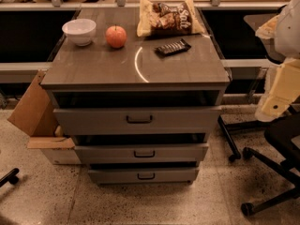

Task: Open top drawer

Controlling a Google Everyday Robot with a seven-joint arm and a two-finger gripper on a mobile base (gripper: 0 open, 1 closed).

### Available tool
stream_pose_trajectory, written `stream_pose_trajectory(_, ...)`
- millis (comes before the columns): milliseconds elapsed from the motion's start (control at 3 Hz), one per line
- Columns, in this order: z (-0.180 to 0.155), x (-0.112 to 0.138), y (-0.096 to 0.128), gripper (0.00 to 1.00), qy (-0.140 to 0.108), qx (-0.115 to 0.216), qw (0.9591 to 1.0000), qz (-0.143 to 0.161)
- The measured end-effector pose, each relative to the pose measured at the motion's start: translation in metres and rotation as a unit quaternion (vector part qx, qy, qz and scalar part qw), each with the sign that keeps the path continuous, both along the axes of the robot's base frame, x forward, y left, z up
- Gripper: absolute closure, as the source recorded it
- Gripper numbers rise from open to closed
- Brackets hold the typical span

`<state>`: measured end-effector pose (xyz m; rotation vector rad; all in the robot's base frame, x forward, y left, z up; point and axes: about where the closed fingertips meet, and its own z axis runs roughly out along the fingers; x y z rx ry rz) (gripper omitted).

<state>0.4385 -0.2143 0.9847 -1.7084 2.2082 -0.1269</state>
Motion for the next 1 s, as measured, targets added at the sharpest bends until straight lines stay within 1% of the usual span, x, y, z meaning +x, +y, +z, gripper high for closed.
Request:
stream_pose_trajectory(333,-0.003,0.0,0.002,0.0,-0.004,0.001,1.0,0.006)
stream_pose_trajectory(667,-0.023,-0.003,0.016,0.0,-0.006,-0.004,0.9993,0.036)
stream_pose_trajectory(1000,-0.09,-0.017,0.043,0.0,0.033,-0.011,0.9958,0.084)
